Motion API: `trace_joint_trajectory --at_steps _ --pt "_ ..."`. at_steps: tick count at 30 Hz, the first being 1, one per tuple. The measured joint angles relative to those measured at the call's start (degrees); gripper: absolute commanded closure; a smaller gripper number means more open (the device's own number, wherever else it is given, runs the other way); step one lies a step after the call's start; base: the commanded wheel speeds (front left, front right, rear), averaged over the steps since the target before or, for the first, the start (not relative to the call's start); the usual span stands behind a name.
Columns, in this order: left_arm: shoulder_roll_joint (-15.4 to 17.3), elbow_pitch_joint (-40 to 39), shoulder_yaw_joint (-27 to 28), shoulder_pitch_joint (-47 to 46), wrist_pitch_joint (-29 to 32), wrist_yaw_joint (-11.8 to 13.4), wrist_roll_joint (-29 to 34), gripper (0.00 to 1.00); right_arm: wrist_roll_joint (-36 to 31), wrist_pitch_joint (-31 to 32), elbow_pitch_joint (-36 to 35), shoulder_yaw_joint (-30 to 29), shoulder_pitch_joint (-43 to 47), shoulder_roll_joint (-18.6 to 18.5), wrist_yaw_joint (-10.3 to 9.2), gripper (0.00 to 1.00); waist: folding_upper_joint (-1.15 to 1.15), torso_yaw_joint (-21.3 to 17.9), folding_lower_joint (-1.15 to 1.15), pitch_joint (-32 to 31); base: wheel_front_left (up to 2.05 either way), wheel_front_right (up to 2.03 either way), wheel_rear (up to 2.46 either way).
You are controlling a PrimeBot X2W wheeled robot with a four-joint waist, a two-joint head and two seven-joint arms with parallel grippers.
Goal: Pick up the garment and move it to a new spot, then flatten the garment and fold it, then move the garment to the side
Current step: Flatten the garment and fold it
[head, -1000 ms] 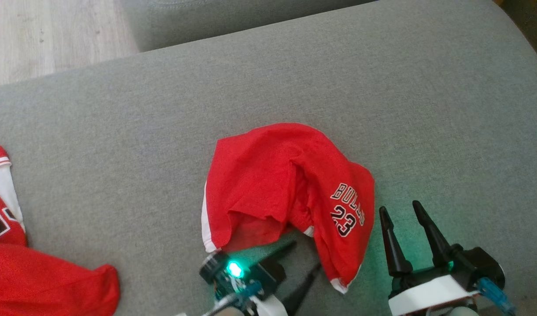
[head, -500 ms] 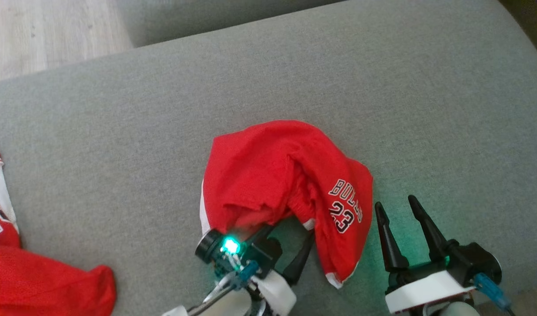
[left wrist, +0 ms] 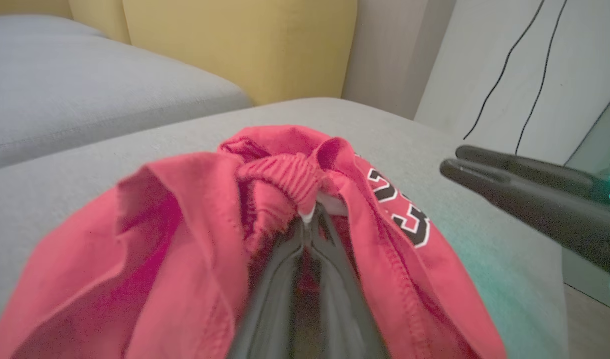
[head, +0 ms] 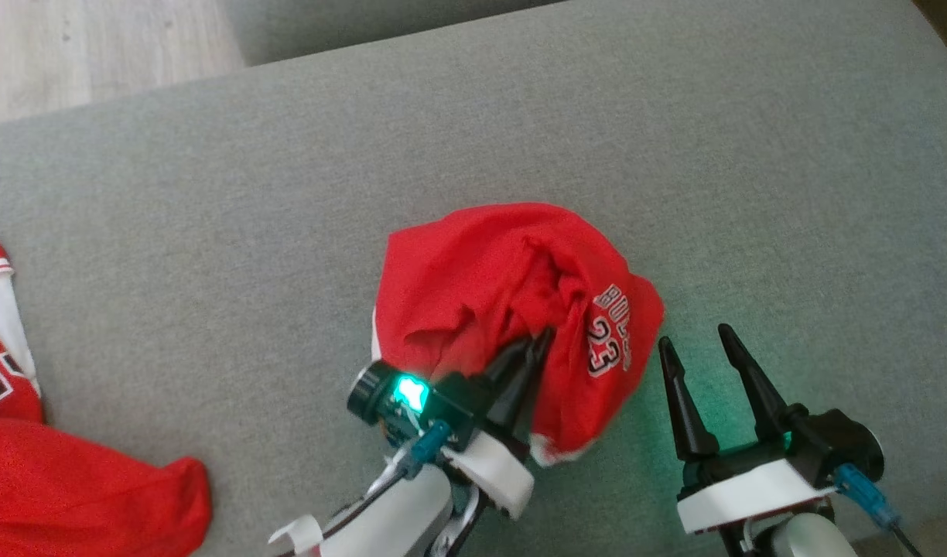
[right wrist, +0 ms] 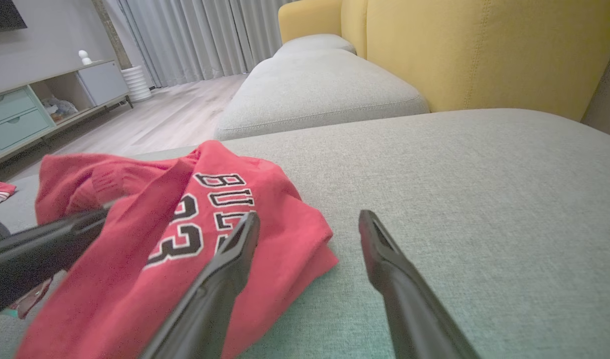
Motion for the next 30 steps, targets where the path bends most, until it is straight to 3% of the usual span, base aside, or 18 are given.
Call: trace_joint_trajectory --at_steps 5,8,10,15,21,22,23,24,30 --pt "0.5 -5.9 6.6 0.0 0.0 2.7 4.4 1.00 0.0 0.0 0.0 -0.1 0.2 0.0 0.01 0.00 0.00 0.8 0.00 -1.3 0.00 0.00 0.00" --pt "3.7 -11.8 11.3 0.0 0.0 5.8 8.4 1.00 0.0 0.0 0.0 -0.2 0.4 0.0 0.01 0.00 0.00 1.5 -0.01 -2.0 0.00 0.00 0.00" --pt "6.3 -15.0 13.2 0.1 -0.2 6.5 10.4 1.00 0.0 0.0 0.0 -0.2 0.9 0.0 0.01 0.00 0.00 2.1 0.00 -2.4 0.00 0.00 0.00" --pt "7.5 -9.0 7.5 4.2 1.3 1.1 11.3 1.00 0.0 0.0 0.4 0.5 1.9 0.0 0.01 0.00 0.00 3.4 -0.01 -3.3 0.00 0.00 0.00" --pt "5.4 -0.3 4.9 6.7 3.0 -1.0 10.6 1.00 0.1 0.0 0.4 0.8 1.9 0.0 0.01 0.00 0.00 3.9 -0.01 -3.8 0.00 0.00 0.00" --pt "4.9 0.5 4.8 6.7 3.0 -0.6 10.6 0.56 0.1 0.0 0.4 0.8 1.9 0.0 0.00 0.00 0.00 4.0 -0.01 -3.9 0.00 0.00 0.00" --pt "4.6 1.2 4.8 6.7 3.0 -0.5 10.6 0.04 0.1 0.0 0.4 0.8 1.9 0.0 0.01 0.00 0.00 4.0 -0.01 -4.1 0.00 0.00 0.00" --pt "4.4 1.7 4.8 6.7 3.0 -0.2 10.6 0.00 0.1 0.0 0.5 0.8 2.0 0.0 0.01 0.00 0.00 4.1 -0.01 -4.3 0.00 0.00 0.00" --pt "4.6 2.7 2.8 8.2 5.5 -0.1 10.3 0.00 0.5 0.0 0.7 0.8 2.5 0.0 0.01 0.00 0.00 4.1 -0.01 -4.8 0.00 0.00 0.00"
